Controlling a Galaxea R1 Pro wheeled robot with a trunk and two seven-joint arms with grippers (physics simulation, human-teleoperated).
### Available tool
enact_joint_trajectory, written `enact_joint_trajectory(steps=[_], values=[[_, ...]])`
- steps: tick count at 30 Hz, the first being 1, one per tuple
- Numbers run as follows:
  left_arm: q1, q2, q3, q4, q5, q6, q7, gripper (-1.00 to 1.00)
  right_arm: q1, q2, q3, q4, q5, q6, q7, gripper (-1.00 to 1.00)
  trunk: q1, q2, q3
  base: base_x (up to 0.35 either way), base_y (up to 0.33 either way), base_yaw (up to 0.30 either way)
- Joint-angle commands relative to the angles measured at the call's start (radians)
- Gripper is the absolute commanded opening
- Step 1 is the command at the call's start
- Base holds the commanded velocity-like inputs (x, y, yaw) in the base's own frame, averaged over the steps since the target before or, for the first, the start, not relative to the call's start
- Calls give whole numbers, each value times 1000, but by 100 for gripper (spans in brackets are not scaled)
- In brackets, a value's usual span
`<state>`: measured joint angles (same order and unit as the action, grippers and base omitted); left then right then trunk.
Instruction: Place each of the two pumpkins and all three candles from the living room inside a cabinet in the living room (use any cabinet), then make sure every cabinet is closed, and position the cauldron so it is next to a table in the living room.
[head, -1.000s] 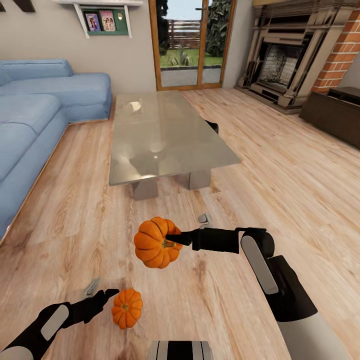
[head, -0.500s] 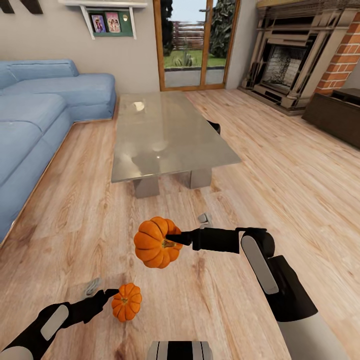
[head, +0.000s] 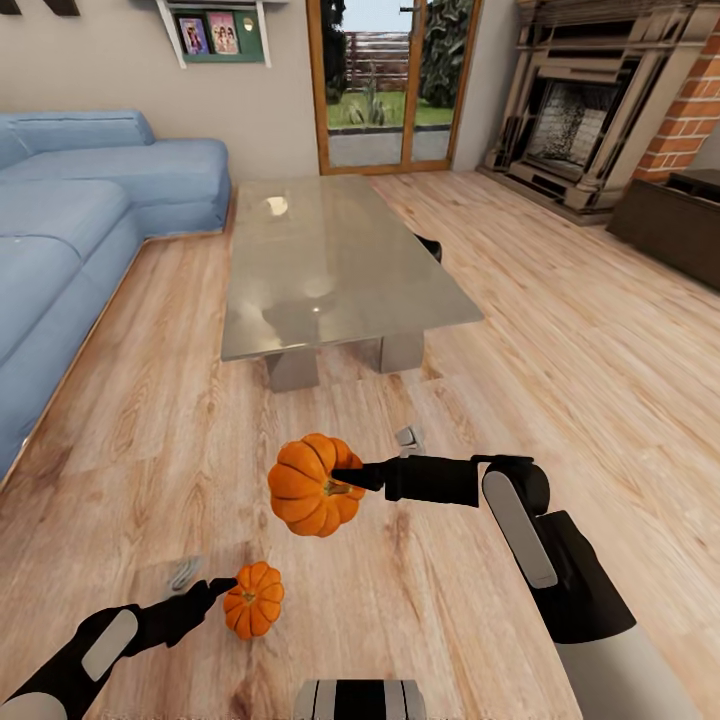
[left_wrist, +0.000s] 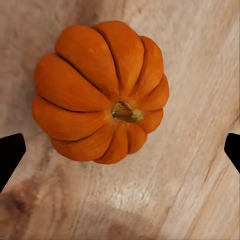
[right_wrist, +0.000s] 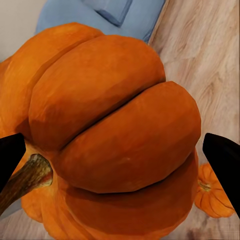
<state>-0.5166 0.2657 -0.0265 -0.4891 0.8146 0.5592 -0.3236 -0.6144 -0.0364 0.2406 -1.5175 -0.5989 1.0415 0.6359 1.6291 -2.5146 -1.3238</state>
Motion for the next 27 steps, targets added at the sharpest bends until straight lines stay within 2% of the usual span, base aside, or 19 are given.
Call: enact_joint_trajectory(steps=[1,5,8,10,21,27], values=[[0,0,-2,0,6,3,5,100,-1,0,0,-1,1,3,6,-100,0,-1,-5,0,0,0],[0,-8,-2,-2,7,-17,82,100,-1,0,1,-2,1,3,7,-100,2,-2,-20,0,0,0],[0,-30,-2,-5,8,-55,167,100,-1,0,2,-4,1,3,7,-100,3,-2,-32,0,0,0],[0,-38,-3,-10,8,-67,196,100,-1,0,3,-4,1,3,7,-100,4,-3,-39,0,0,0],[0,-45,-4,-31,4,-76,212,100,-1,0,3,-2,1,3,8,-100,9,-5,-82,0,0,0],[0,-45,-6,-32,5,-76,202,100,-1,0,3,-2,1,3,8,-100,10,-5,-86,0,0,0]])
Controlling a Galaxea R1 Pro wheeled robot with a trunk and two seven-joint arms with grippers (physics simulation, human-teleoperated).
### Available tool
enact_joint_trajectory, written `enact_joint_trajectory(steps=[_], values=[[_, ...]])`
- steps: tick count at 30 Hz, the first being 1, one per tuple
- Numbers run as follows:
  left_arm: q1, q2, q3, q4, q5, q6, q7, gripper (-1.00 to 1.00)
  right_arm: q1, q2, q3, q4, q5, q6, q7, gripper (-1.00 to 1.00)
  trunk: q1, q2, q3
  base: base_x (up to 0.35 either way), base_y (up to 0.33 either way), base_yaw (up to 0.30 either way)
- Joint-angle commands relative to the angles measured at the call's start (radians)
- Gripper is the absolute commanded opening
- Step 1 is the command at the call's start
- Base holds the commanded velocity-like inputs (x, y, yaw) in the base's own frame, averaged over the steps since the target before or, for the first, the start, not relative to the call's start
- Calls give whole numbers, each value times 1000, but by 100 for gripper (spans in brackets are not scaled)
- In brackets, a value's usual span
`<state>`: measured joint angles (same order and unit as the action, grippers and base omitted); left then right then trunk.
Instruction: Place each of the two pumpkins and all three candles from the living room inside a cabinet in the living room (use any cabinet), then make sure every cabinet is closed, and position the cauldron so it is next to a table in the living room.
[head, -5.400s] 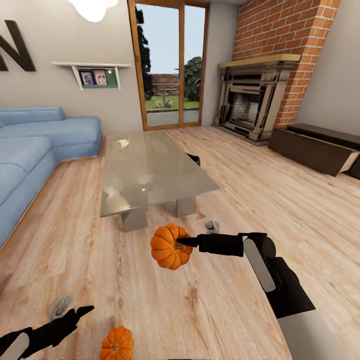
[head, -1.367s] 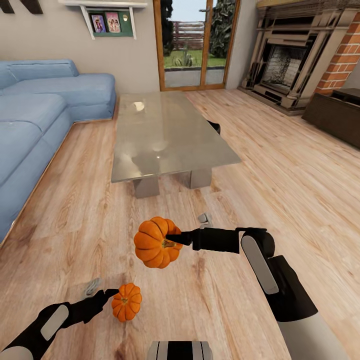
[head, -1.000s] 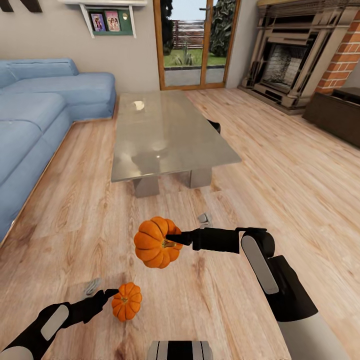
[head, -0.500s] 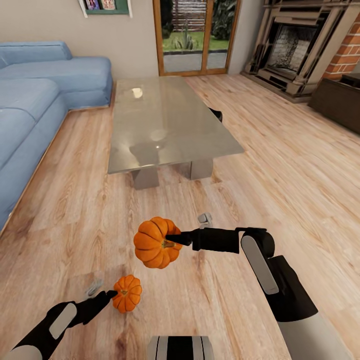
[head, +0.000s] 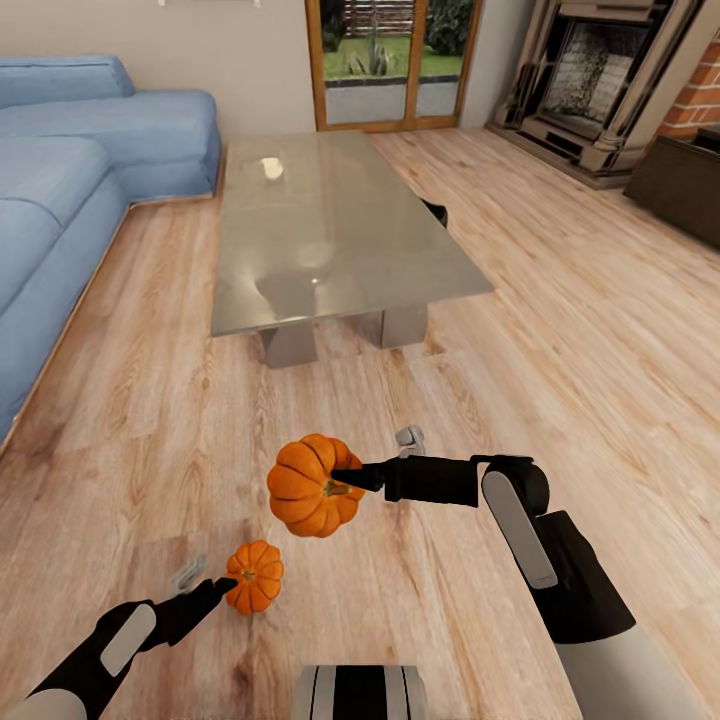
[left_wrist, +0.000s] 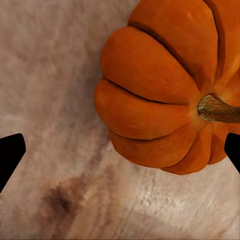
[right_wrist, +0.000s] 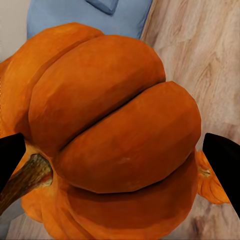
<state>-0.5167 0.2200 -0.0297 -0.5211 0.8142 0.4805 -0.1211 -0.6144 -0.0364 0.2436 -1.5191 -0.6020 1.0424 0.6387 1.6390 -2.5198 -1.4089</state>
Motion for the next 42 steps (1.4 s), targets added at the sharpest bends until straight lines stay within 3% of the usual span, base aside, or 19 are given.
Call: enact_joint_trajectory(steps=[1,10,15,18,21,26,42], values=[[0,1,-3,-1,5,3,-1,100,-1,0,0,0,4,2,6,-100,0,-1,-5,0,0,0],[0,-3,-8,-27,5,9,-21,100,-1,0,0,-4,4,2,6,-100,4,-3,-39,0,0,0],[1,-3,-11,-28,1,10,-103,100,-1,0,0,-4,4,2,6,-100,4,-3,-39,0,0,0],[1,-2,-12,-28,1,11,-122,100,-1,0,0,-4,4,1,6,-100,4,-3,-39,0,0,0],[1,-2,-13,-28,0,11,-127,100,-1,0,0,-4,4,1,6,-100,4,-3,-39,0,0,0],[1,-2,-13,-28,0,11,-129,100,-1,0,0,-4,4,2,6,-100,7,-4,-59,0,0,0],[1,-1,-10,-23,6,12,-133,100,-1,0,0,-4,4,1,6,-100,7,-4,-59,11,2,0]])
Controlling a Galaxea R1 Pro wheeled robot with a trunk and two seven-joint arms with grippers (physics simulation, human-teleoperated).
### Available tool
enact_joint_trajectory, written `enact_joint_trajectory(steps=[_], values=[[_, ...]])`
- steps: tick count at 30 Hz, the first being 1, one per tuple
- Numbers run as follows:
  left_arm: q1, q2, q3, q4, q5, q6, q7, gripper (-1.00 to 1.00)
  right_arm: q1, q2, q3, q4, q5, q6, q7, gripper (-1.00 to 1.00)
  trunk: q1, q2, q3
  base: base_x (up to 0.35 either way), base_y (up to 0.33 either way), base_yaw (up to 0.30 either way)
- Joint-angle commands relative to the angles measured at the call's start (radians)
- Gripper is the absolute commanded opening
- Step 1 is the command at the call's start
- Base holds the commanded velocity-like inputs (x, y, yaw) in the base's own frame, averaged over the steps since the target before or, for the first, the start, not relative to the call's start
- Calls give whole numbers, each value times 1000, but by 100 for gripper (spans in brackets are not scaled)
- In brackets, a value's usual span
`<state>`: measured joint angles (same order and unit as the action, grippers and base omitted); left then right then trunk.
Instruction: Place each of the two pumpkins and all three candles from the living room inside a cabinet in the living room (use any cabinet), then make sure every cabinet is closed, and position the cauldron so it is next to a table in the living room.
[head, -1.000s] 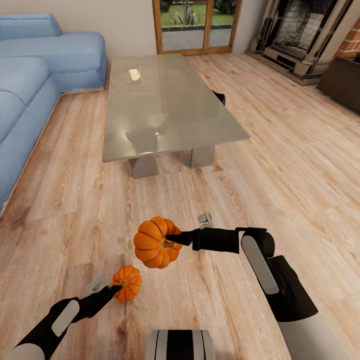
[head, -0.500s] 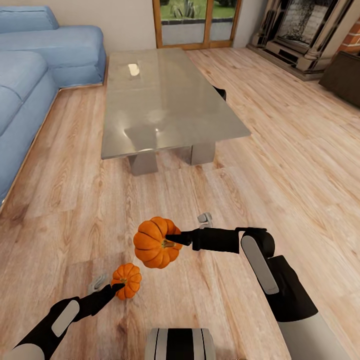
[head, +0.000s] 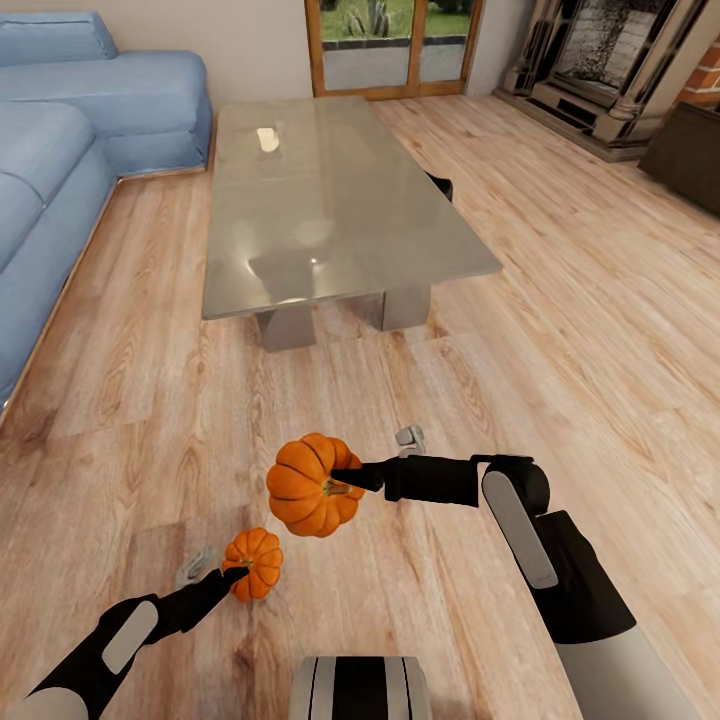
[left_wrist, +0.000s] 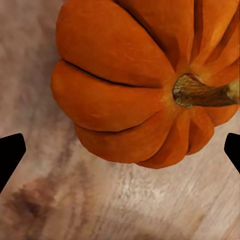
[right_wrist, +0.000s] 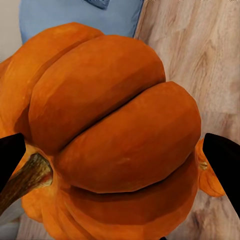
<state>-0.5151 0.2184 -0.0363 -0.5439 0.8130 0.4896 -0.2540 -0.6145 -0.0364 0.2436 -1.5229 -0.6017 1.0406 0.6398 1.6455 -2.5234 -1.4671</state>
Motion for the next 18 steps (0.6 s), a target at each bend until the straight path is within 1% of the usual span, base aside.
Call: enact_joint_trajectory(steps=[1,9,13,18], values=[[0,1,-4,0,7,3,1,100,-1,0,0,0,3,3,5,-100,0,0,-1,138,41,0],[0,1,-3,1,1,4,1,100,-1,0,0,1,3,3,5,-100,0,0,-1,45,11,0],[0,0,-3,1,1,4,1,100,-1,0,0,2,3,3,5,-100,0,0,-1,165,73,0],[0,0,-3,1,0,4,1,100,-1,0,0,3,3,3,5,-100,0,0,-1,48,20,0]])
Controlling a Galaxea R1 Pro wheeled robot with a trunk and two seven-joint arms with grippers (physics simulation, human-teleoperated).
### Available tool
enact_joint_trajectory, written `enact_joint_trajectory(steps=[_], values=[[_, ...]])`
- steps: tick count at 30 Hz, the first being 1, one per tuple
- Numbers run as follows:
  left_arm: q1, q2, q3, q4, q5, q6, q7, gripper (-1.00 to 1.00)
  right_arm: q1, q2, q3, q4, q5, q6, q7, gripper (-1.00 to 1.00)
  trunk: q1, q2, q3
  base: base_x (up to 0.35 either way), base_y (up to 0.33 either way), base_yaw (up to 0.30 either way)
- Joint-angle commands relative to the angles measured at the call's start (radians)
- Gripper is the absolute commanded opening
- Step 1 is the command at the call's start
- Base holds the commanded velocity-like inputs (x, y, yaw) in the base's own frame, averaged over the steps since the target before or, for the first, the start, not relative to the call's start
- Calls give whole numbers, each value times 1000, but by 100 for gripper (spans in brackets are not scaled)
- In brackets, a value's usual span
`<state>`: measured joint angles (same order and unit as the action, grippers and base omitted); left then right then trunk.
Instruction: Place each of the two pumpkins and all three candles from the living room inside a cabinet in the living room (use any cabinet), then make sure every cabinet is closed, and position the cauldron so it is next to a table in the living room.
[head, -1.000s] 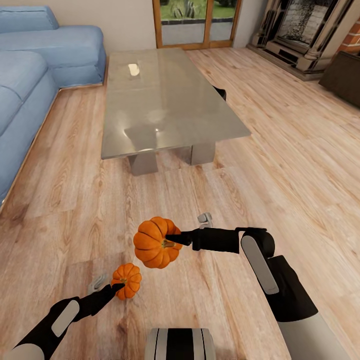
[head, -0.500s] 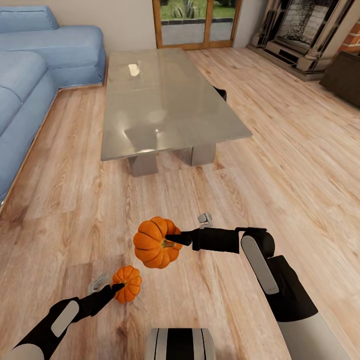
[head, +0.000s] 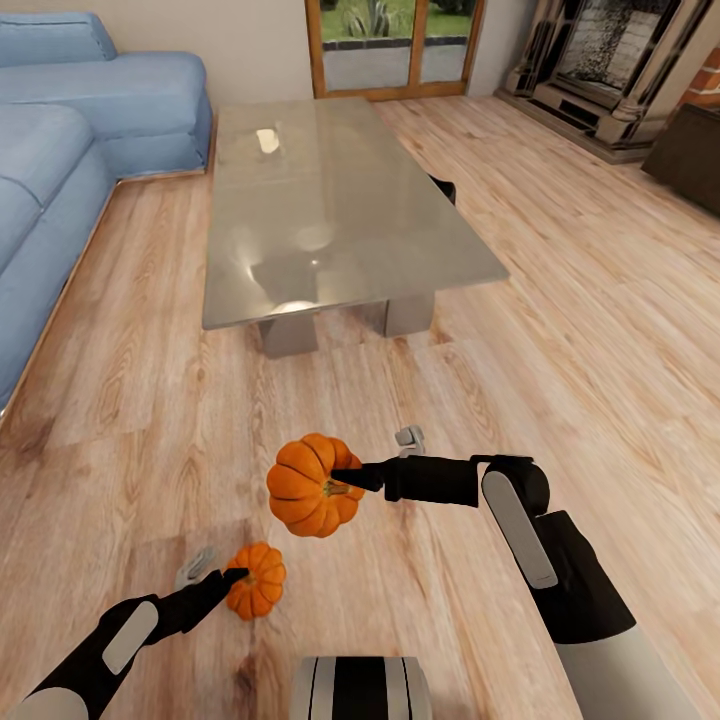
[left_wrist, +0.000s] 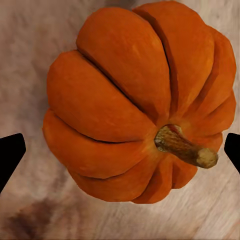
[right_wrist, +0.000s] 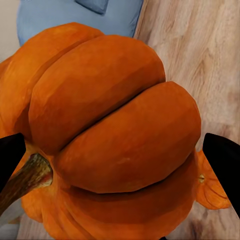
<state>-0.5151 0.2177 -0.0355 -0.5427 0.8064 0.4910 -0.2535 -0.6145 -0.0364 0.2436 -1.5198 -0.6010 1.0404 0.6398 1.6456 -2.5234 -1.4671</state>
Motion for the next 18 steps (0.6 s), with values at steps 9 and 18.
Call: enact_joint_trajectory(steps=[9,18], values=[[0,0,-4,0,7,3,0,100,-1,0,0,-2,3,3,6,-100,0,0,-1,107,68,0],[0,1,-3,0,9,3,0,100,-1,0,0,-2,3,3,6,-100,0,0,-1,5,4,0]])
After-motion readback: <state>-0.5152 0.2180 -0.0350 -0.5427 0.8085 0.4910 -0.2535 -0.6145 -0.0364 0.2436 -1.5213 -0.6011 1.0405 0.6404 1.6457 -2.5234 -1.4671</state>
